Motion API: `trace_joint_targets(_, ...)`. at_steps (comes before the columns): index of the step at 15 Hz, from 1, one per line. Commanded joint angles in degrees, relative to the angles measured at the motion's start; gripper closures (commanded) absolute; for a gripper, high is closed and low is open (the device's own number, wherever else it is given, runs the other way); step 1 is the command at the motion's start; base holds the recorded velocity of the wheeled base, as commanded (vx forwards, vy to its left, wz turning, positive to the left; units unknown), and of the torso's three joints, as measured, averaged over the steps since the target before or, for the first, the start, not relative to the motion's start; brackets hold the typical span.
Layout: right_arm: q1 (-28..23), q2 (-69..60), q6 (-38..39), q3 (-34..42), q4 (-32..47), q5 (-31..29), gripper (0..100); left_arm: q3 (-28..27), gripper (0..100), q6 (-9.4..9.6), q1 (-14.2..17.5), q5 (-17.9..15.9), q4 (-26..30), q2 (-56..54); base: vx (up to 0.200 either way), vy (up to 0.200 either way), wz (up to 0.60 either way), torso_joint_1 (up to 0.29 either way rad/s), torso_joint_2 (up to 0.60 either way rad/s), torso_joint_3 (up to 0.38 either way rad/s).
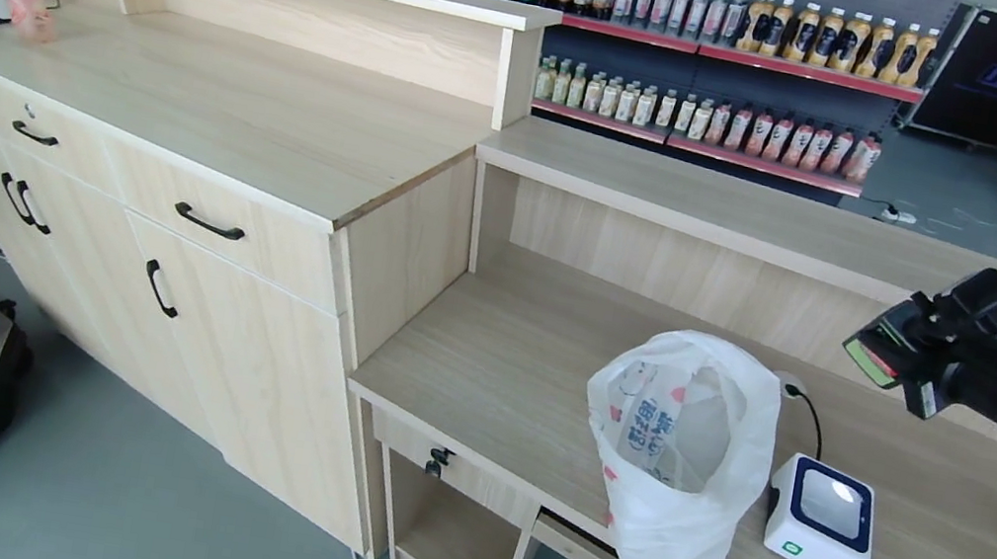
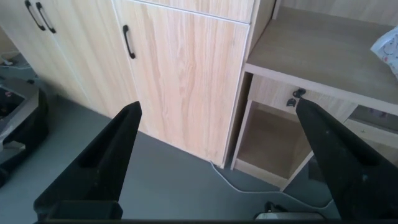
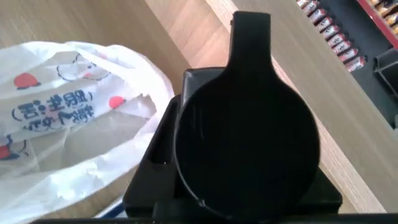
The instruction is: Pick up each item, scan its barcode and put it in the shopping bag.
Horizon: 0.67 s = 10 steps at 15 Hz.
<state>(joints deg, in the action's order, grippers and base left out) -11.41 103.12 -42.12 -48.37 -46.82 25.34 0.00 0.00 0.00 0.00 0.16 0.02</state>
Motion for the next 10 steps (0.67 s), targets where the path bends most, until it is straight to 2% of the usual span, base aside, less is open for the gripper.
trace_joint_targets(1,5.3,9.1,5.3,-6.3,-0.1,-1.7,100,0.0,0,0.0,0.0,0.0,0.0,0.0,0.0,0.0,0.0,0.0,0.0,0.0)
trace_joint_targets(4,8.1,16.9,11.4,-8.7,-0.1,-1.7,100,0.0,0,0.0,0.0,0.0,0.0,0.0,0.0,0.0,0.0,0.0,0.0,0.0)
trace_joint_targets(7,8.3,21.2,11.4,-6.4,-0.2,-1.6,100,0.0,0,0.0,0.0,0.0,0.0,0.0,0.0,0.0,0.0,0.0,0.0,0.0)
trace_joint_targets(10,8.7,24.3,11.2,-7.6,-0.4,-1.7,100,0.0,0,0.0,0.0,0.0,0.0,0.0,0.0,0.0,0.0,0.0,0.0,0.0)
